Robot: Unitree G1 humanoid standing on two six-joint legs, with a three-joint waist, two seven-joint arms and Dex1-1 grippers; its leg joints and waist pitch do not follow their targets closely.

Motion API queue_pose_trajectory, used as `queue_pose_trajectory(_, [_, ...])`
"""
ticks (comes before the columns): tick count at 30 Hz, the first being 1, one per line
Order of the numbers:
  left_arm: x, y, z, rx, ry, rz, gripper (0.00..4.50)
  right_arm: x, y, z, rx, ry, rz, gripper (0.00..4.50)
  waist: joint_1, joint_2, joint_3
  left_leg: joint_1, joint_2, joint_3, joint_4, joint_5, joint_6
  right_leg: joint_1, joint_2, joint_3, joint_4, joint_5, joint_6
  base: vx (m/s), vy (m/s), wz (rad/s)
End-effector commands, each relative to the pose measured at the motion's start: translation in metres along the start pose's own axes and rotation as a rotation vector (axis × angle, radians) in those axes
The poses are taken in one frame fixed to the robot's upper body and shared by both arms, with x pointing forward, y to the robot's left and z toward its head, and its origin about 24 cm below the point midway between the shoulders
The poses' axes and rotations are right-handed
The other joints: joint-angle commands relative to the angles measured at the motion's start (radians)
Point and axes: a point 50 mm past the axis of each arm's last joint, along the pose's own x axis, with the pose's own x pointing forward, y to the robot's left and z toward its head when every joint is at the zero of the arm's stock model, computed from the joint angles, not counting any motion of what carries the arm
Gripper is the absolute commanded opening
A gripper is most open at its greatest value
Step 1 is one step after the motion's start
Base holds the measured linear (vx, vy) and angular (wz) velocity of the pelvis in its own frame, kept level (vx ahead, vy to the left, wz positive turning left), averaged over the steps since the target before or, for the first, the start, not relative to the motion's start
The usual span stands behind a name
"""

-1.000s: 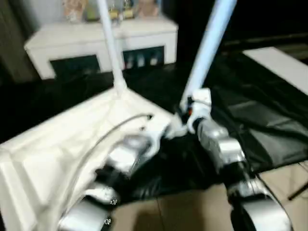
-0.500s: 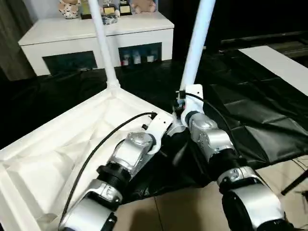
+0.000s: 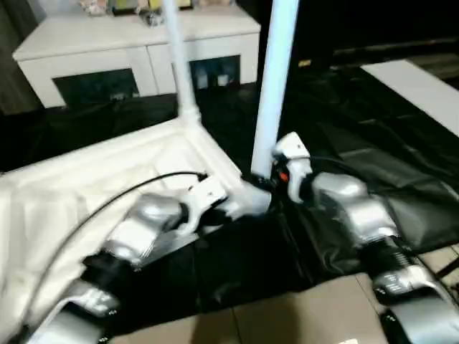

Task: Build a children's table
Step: Rotate leg to tighten

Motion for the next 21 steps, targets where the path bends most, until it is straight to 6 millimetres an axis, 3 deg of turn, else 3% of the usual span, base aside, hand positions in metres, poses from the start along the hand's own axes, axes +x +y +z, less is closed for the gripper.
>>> queue_pose_trajectory(1, [-0.006, -0.006, 0.019, 0.096, -0.053, -0.124, 0.00, -0.019, 0.009, -0.077, 0.192, 0.314, 0.018, 1.84, 0.005, 0.006, -0.049, -0.002, 0.052, -0.008, -0.048, 0.062, 0.159, 0.048, -0.066, 0.037, -0.025, 0.296, -0.312, 0.000, 0.000, 0.00])
queue_pose_trajectory(4, [-0.014, -0.003, 0.012, 0.089, -0.013, -0.172, 0.00, -0.026, 0.010, -0.076, 0.204, 0.320, 0.088, 1.84, 0.014, 0.009, -0.046, 0.003, 0.059, -0.007, -0.048, 0.045, 0.164, 0.042, -0.063, 0.036, -0.026, 0.229, -0.323, 0.000, 0.000, 0.00])
queue_pose_trajectory(6, [-0.016, -0.003, 0.010, 0.087, -0.001, -0.185, 0.00, -0.027, 0.010, -0.075, 0.207, 0.320, 0.108, 1.84, 0.018, 0.008, -0.038, 0.005, 0.064, -0.004, -0.060, -0.054, 0.125, 0.042, -0.064, 0.039, -0.035, 0.112, -0.317, 0.000, 0.000, 0.00])
queue_pose_trajectory(9, [-0.021, 0.000, 0.008, 0.084, 0.000, -0.201, 0.00, -0.032, 0.006, -0.075, 0.204, 0.339, 0.124, 1.84, 0.018, 0.005, -0.033, 0.010, 0.065, 0.001, -0.073, -0.166, 0.063, 0.040, -0.063, 0.043, -0.043, 0.008, -0.307, 0.000, 0.000, 0.00])
queue_pose_trajectory(12, [-0.022, 0.001, 0.008, 0.084, 0.000, -0.189, 0.00, -0.032, 0.005, -0.077, 0.196, 0.356, 0.106, 1.84, 0.017, 0.002, -0.032, 0.010, 0.064, 0.006, -0.076, -0.193, 0.030, 0.039, -0.065, 0.047, -0.046, -0.045, -0.292, 0.000, 0.000, 0.00])
queue_pose_trajectory(18, [-0.015, 0.004, 0.006, 0.059, -0.001, -0.117, 0.00, -0.023, 0.003, -0.084, 0.200, 0.372, -0.035, 1.84, 0.017, 0.002, -0.033, 0.008, 0.063, 0.012, -0.074, -0.158, 0.023, 0.036, -0.064, 0.048, -0.045, -0.021, -0.281, 0.000, 0.000, 0.00])
queue_pose_trajectory(19, [-0.013, 0.004, 0.006, 0.056, 0.001, -0.108, 0.00, -0.022, 0.003, -0.085, 0.201, 0.374, -0.048, 1.84, 0.015, 0.002, -0.030, 0.009, 0.062, 0.012, -0.076, -0.175, 0.016, 0.034, -0.065, 0.049, -0.048, -0.045, -0.279, 0.000, 0.000, 0.00])
queue_pose_trajectory(21, [-0.006, 0.006, 0.007, 0.036, 0.011, -0.042, 0.00, -0.017, 0.000, -0.088, 0.216, 0.390, -0.145, 1.84, 0.012, 0.002, -0.021, 0.014, 0.062, 0.012, -0.085, -0.288, -0.015, 0.029, -0.066, 0.051, -0.062, -0.192, -0.253, 0.000, 0.000, 0.00])
